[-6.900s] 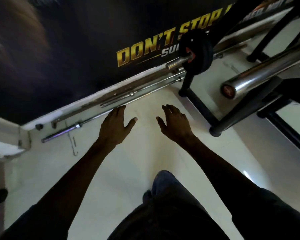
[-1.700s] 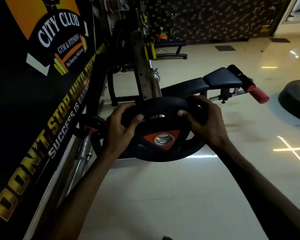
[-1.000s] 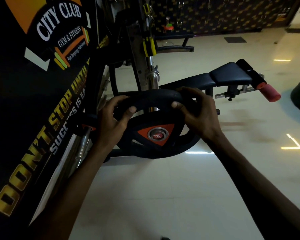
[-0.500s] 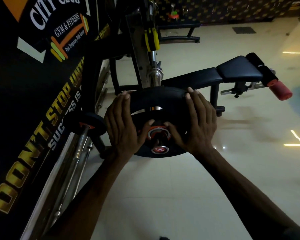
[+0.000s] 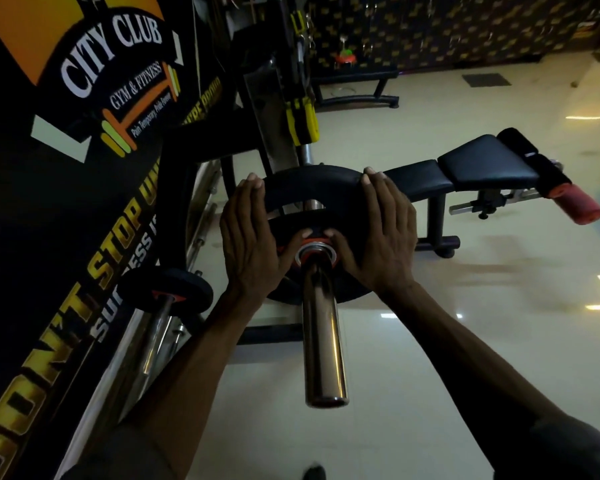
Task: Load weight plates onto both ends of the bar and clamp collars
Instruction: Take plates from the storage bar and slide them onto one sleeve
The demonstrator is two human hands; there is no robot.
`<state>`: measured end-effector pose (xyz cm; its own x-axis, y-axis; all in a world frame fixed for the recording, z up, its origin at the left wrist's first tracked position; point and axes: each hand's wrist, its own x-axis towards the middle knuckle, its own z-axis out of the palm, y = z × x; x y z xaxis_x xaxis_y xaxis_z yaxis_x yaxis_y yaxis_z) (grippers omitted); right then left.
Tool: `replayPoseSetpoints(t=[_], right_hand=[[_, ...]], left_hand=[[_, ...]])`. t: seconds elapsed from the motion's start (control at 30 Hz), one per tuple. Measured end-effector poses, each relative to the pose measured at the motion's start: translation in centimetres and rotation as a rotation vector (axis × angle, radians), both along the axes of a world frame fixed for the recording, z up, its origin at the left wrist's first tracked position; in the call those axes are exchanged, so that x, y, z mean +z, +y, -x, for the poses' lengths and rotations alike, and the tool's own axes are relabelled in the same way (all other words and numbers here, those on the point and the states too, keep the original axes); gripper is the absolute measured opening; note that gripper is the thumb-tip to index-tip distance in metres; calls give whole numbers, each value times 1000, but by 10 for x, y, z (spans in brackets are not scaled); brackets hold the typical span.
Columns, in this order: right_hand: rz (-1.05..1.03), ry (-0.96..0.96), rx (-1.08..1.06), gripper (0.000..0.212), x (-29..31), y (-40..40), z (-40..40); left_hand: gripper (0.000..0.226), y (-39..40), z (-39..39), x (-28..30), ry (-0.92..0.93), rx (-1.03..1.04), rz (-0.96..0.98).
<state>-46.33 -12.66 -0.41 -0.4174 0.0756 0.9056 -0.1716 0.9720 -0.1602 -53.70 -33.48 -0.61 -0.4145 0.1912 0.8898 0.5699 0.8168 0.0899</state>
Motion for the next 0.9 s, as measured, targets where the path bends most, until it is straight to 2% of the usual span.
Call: replayPoseSetpoints(t=[0.17, 0.43, 0.53, 0.67, 0.77, 0.9], right_hand=[[-18, -88, -37, 86, 12, 17, 79], [-31, -164, -57, 86, 17, 29, 95], [0, -203, -29, 85, 26, 24, 87], [73, -299, 79, 80, 41, 15, 57], [154, -388, 147, 80, 44, 4, 20], [272, -416, 167, 74, 27, -17, -40]], left_hand=[[108, 22, 93, -4, -51, -28, -24], [108, 35, 111, -8, -68, -29, -17], [105, 33, 102, 2, -121, -69, 1], [97, 16, 73, 19, -300, -226, 5], [91, -1, 36, 29, -396, -280, -3], [84, -33, -28, 18, -572, -316, -52]])
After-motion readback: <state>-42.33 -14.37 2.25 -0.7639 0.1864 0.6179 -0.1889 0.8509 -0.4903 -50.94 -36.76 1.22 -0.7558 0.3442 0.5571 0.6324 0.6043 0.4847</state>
